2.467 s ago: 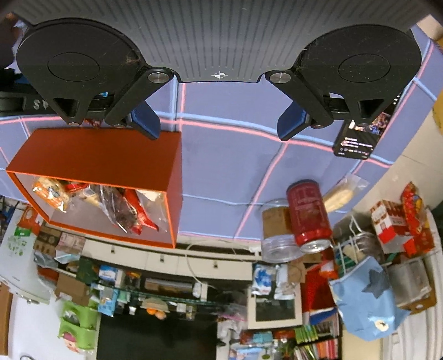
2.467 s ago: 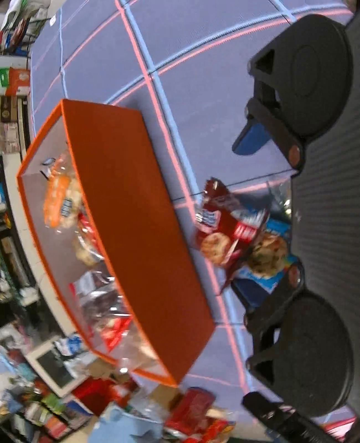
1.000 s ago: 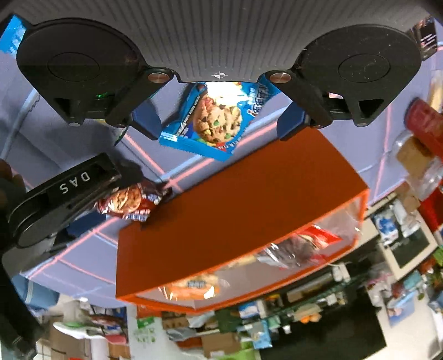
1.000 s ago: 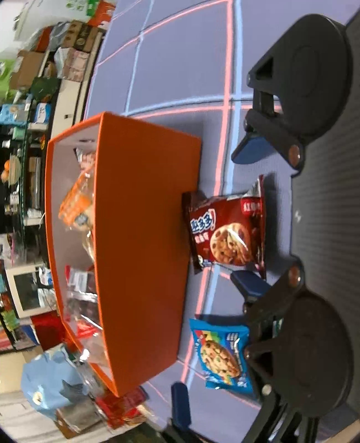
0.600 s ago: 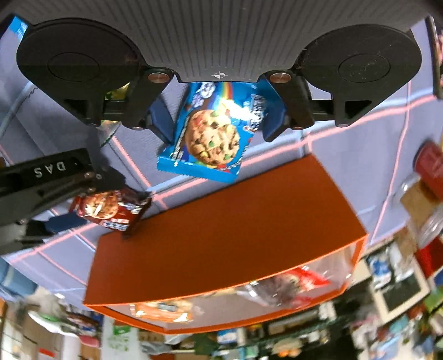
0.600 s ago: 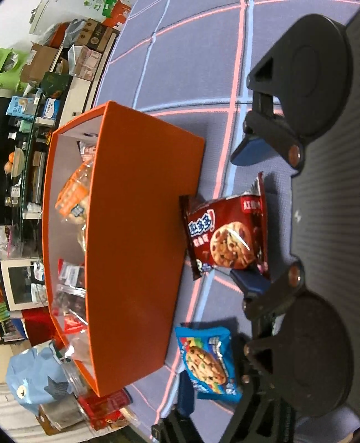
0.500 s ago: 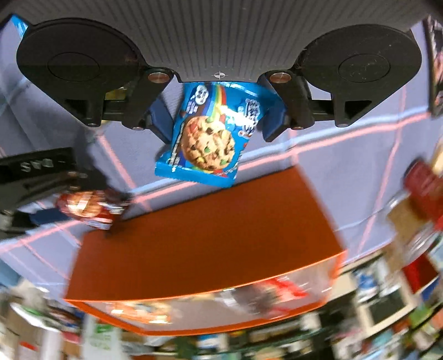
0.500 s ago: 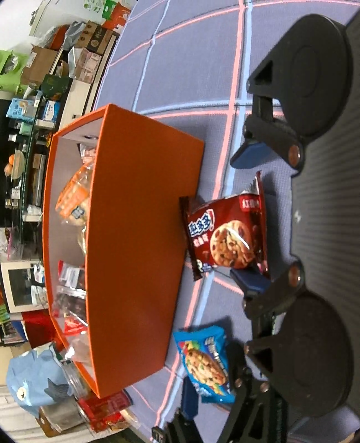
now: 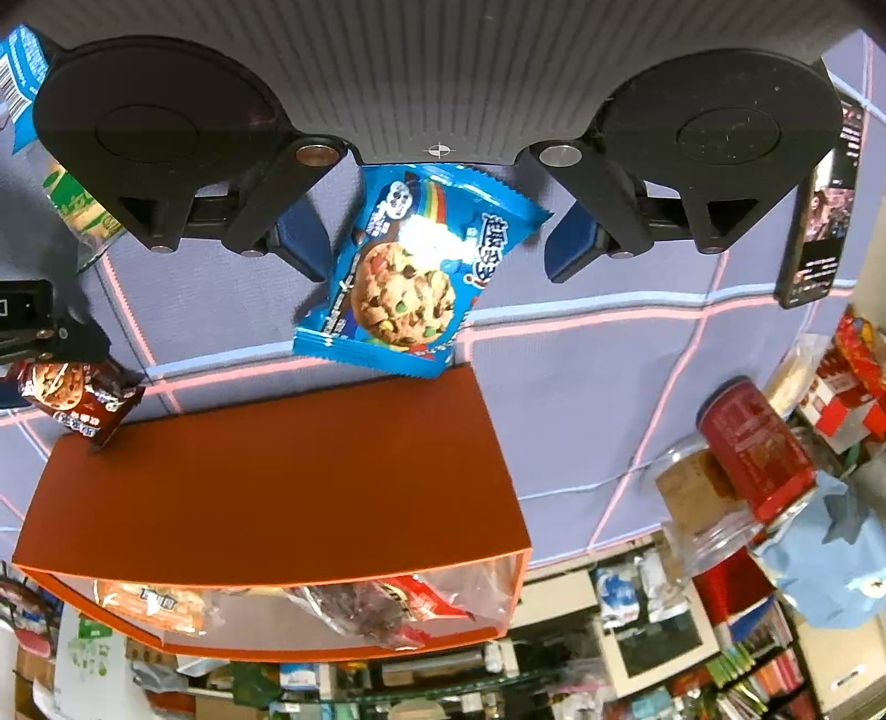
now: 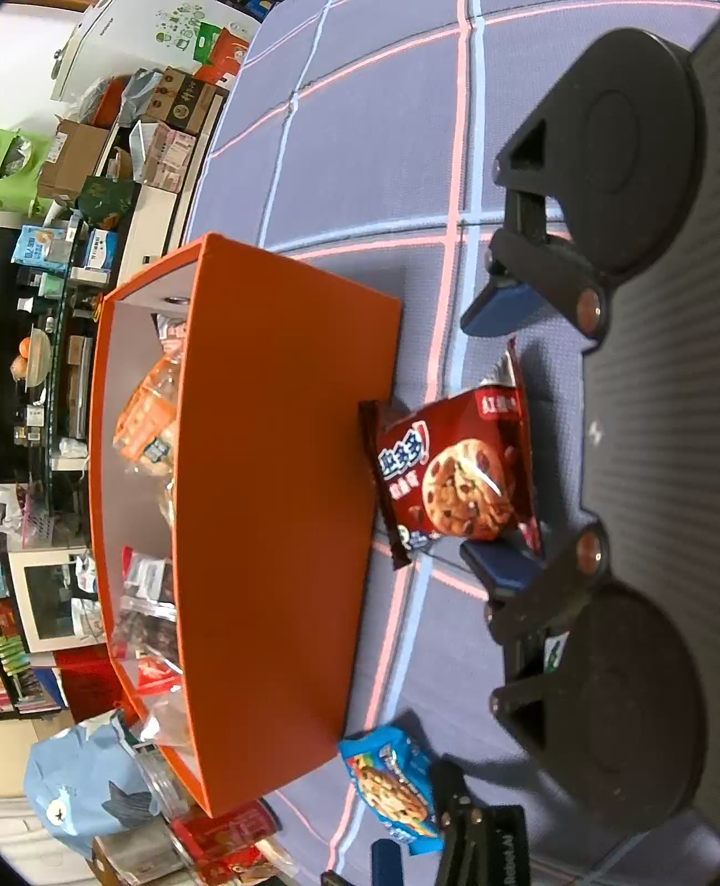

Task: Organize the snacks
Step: 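Grasp the blue cookie packet with the left tool while the right tool grasps the brown cookie packet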

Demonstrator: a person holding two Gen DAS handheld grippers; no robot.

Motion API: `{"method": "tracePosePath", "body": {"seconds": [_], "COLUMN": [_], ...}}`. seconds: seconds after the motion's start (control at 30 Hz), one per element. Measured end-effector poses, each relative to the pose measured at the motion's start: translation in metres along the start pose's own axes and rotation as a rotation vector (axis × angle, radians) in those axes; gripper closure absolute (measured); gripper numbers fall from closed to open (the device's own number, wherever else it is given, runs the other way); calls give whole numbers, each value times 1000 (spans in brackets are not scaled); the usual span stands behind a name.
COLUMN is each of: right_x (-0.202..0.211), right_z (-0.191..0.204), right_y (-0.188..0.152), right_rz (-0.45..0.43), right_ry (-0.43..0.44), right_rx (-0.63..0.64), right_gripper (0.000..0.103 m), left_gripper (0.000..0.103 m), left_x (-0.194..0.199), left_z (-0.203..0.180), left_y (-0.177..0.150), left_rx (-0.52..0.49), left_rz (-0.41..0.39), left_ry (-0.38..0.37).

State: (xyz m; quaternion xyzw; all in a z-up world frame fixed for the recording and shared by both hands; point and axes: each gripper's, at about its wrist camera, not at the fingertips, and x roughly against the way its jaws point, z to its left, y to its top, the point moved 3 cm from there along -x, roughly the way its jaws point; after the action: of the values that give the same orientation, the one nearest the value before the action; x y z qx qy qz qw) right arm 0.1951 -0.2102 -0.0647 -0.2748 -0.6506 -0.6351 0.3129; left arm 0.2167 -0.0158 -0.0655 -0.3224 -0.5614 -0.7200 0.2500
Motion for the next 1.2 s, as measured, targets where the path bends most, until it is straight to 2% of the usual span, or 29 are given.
{"method": "tracePosePath", "body": {"seconds": [0.33, 0.47, 0.6, 0.7, 0.97, 1.0, 1.03, 1.07, 1.1, 1.17, 1.2], "right_x": [0, -1, -1, -1, -2, -3, -3, -2, 0, 4, 7], "right_z": [0, -2, -3, -5, -7, -6, -6, -6, -6, -5, -3], "right_y": [0, 1, 1, 1, 0, 0, 1, 2, 2, 5, 5], "right_rz": [1, 3, 6, 6, 1, 2, 5, 8, 10, 23, 28], "right_ry": [3, 6, 8, 12, 15, 15, 16, 18, 20, 38, 48], "right_rx": [2, 5, 4, 7, 9, 8, 8, 8, 9, 4, 0], "right_gripper": [24, 21, 21, 20, 20, 20, 22, 33, 43, 55, 55], "left_gripper": [43, 43, 46, 51, 51, 57, 63, 85, 88, 88, 88], "left_x": [2, 2, -4, -6, -4, -4, -3, -2, 0, 3, 5], "left_z": [10, 11, 4, 2, -1, 0, 1, 3, 4, 5, 5], "left_y": [5, 3, 1, 3, 3, 3, 3, 3, 4, 4, 4], "left_rx": [3, -34, -92, -60, -44, -32, -13, 6, 17, 21, 17], "left_rz": [-26, -22, -20, -13, -4, 4, 12, 20, 25, 32, 26], "left_ry": [-55, -113, -113, -145, -150, -158, -170, -188, -193, -173, -166]}}
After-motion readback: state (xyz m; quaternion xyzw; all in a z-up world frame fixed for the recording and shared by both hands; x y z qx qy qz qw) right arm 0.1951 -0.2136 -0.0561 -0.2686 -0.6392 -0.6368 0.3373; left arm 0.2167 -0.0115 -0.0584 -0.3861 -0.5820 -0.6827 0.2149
